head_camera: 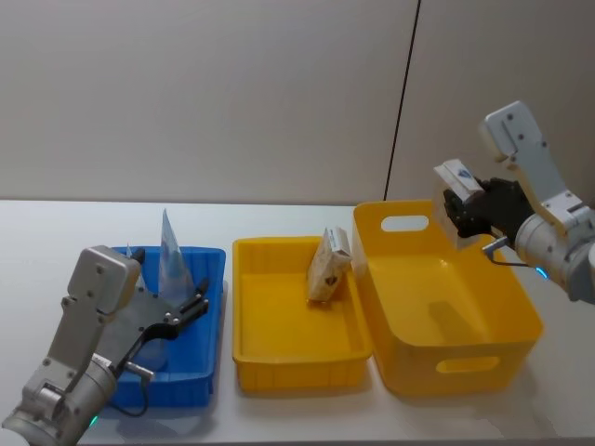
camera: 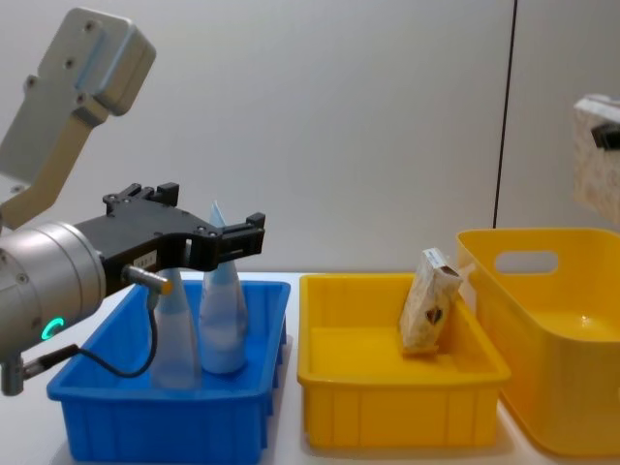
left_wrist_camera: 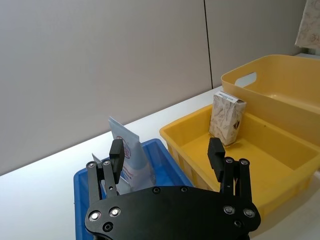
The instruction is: Bimanual collaborative sorting of washing and personal care products
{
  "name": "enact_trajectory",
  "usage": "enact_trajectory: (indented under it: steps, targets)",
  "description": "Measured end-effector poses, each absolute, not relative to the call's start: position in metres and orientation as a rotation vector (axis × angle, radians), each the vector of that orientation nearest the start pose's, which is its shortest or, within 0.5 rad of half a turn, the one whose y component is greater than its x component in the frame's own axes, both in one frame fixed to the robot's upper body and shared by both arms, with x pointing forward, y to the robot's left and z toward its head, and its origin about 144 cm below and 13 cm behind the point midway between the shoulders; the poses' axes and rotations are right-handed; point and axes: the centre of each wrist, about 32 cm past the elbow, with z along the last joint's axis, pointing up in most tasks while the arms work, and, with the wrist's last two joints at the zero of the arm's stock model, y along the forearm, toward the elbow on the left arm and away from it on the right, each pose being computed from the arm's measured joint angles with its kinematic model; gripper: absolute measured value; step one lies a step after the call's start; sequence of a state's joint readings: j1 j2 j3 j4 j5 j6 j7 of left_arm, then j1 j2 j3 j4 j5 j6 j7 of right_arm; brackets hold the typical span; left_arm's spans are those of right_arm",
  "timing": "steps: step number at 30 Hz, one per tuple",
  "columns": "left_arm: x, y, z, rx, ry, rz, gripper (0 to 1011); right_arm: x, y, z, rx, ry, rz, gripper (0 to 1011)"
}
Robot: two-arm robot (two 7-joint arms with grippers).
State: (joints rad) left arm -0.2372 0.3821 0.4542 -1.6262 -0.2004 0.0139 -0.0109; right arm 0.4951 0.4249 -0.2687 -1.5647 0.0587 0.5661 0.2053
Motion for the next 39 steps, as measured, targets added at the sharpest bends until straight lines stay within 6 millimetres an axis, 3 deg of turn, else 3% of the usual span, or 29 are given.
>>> enact_trajectory:
  steps: [28, 32, 36, 39]
  targets:
    - [0.492, 0.198, 1.204, 0.061, -0.268, 1.124, 1001, 0.582, -0.262, 1.295, -0.535, -0.109, -1.287, 339]
    - [0.492, 0.198, 1.204, 0.061, -0.268, 1.124, 1001, 0.583, -0.262, 1.295, -0.538, -0.106, -1.287, 408]
    - [0.492, 0.198, 1.204, 0.061, -0.268, 1.124, 1001, 0.584, -0.261, 1.294, -0.541, -0.104, -1.287, 577]
    - [0.492, 0.198, 1.204, 0.061, -0.268, 1.124, 1001, 0.585, -0.26, 1.294, -0.542, -0.104, -1.287, 635]
